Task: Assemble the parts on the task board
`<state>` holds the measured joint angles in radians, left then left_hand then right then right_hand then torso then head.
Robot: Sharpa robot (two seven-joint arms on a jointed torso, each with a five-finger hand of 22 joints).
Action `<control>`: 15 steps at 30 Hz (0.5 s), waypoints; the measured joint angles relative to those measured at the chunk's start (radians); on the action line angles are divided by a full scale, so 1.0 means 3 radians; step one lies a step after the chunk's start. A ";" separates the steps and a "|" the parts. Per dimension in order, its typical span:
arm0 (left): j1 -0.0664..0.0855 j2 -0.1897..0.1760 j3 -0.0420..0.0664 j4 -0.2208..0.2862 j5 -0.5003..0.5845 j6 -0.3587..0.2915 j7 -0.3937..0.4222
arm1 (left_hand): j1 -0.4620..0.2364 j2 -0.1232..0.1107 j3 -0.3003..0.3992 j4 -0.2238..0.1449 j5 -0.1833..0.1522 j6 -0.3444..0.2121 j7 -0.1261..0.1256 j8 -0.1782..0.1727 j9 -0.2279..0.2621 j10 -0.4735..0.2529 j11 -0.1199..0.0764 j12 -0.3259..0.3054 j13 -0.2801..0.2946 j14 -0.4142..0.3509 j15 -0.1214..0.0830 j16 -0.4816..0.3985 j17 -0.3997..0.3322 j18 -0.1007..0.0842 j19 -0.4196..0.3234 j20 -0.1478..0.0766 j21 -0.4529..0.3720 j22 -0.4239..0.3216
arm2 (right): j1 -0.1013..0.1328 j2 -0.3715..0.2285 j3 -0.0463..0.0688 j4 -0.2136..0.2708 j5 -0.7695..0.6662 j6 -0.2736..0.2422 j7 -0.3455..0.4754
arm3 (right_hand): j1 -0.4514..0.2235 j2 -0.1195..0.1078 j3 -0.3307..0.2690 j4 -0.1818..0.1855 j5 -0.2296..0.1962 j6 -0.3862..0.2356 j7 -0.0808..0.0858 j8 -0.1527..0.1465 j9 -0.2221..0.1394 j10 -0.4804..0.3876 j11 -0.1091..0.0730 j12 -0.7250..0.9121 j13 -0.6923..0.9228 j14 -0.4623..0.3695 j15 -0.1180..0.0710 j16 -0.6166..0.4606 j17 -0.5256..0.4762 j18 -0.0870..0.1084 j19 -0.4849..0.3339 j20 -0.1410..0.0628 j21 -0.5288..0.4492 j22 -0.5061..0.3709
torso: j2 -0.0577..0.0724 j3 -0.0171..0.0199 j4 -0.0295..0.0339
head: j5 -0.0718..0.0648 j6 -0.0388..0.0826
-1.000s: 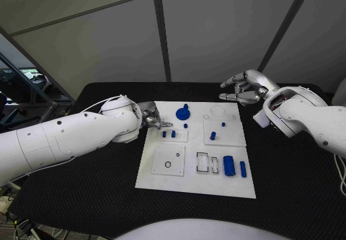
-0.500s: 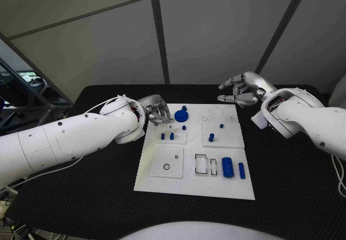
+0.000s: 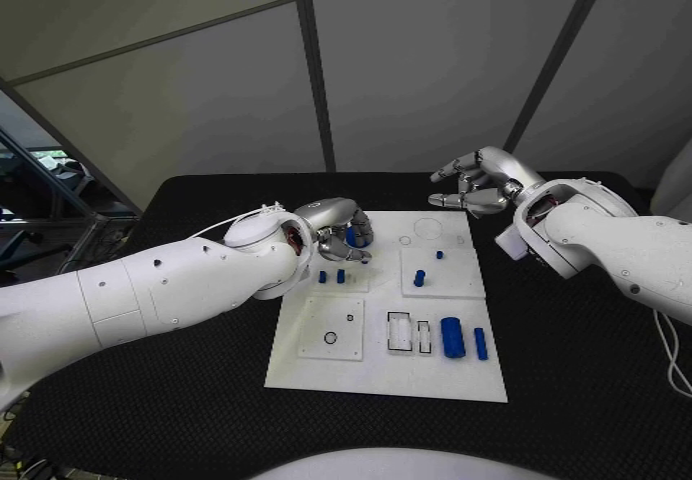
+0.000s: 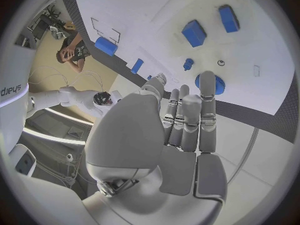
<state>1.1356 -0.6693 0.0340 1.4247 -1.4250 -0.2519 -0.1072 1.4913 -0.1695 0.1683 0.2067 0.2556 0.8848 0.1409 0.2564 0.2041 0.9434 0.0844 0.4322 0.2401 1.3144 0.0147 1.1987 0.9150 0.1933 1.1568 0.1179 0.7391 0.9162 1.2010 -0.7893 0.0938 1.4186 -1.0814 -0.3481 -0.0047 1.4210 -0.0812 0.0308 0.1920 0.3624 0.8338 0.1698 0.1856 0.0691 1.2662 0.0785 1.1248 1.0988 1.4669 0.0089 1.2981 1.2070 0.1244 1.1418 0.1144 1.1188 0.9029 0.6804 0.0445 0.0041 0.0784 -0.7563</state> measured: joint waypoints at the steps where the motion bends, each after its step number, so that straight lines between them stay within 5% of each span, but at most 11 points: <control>1: 0.0000 0.0015 -0.0002 -0.0023 -0.0044 0.0009 0.0005 | 0.0014 0.0012 0.0000 0.0000 0.0000 0.0015 -0.0011 -0.0014 -0.0024 0.0013 0.0003 -0.0021 -0.0035 0.0088 -0.0007 0.0111 0.0123 0.0000 0.0110 -0.0008 0.0194 0.0154 | 0.0000 0.0001 0.0000 0.0000 0.0000 0.0000 0.0000 | 0.0000 0.0000 0.0000 0.0000 0.0000 0.0000 0.0000 0.0000 0.0000 0.0000 0.0000 0.0000 0.0000 0.0000 0.0000 0.0000 0.0000 0.0000 0.0000 0.0000 0.0000 0.0000 | 0.0000 0.0000 0.0001 | 0.0000 0.0000; 7: 0.0000 0.0100 -0.0012 -0.0141 -0.0268 0.0072 0.0012 | 0.0039 0.0013 0.0007 0.0007 0.0000 0.0073 -0.0014 -0.0062 -0.0104 0.0058 -0.0002 -0.0092 -0.0159 0.0340 -0.0027 0.0421 0.0503 0.0001 0.0423 -0.0030 0.0775 0.0622 | 0.0000 0.0007 0.0000 -0.0003 0.0000 0.0000 0.0002 | 0.0000 0.0000 0.0000 0.0000 0.0000 0.0000 0.0000 0.0000 0.0000 0.0000 0.0000 0.0000 0.0000 0.0000 0.0000 0.0000 0.0000 0.0000 0.0000 0.0000 0.0000 0.0000 | 0.0000 -0.0002 0.0002 | -0.0002 0.0000; 15: 0.0000 0.0196 -0.0015 -0.0275 -0.0452 0.0169 -0.0003 | 0.0066 0.0013 0.0047 0.0000 0.0000 0.0107 -0.0024 -0.0075 -0.0148 0.0062 -0.0006 -0.0151 -0.0235 0.0441 -0.0037 0.0549 0.0685 0.0001 0.0535 -0.0038 0.1006 0.0815 | 0.0000 0.0012 0.0000 -0.0003 0.0000 0.0000 0.0003 | 0.0000 0.0000 0.0000 0.0000 0.0000 0.0000 0.0000 0.0000 0.0000 0.0000 0.0000 0.0000 0.0000 0.0000 0.0000 0.0000 0.0000 0.0000 0.0000 0.0000 0.0000 0.0000 | 0.0001 -0.0002 0.0003 | -0.0008 0.0001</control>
<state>1.1358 -0.6104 0.0294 1.3422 -1.5605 -0.2013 -0.1080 1.5110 -0.1656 0.1823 0.2068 0.2554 0.9168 0.1338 0.2338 0.1597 0.9620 0.0825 0.3869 0.1695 1.4467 0.0036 1.3633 1.1204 0.1936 1.3173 0.1065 1.0409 1.1609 1.2009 -0.7856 0.0937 1.4176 -1.0815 -0.3481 -0.0038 1.4211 -0.0812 0.0307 0.1919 0.3624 0.8339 0.1698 0.1856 0.0691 1.2663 0.0785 1.1248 1.0989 1.4669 0.0089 1.2981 1.2071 0.1244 1.1419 0.1144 1.1188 0.9030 0.6806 0.0440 0.0049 0.0760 -0.7561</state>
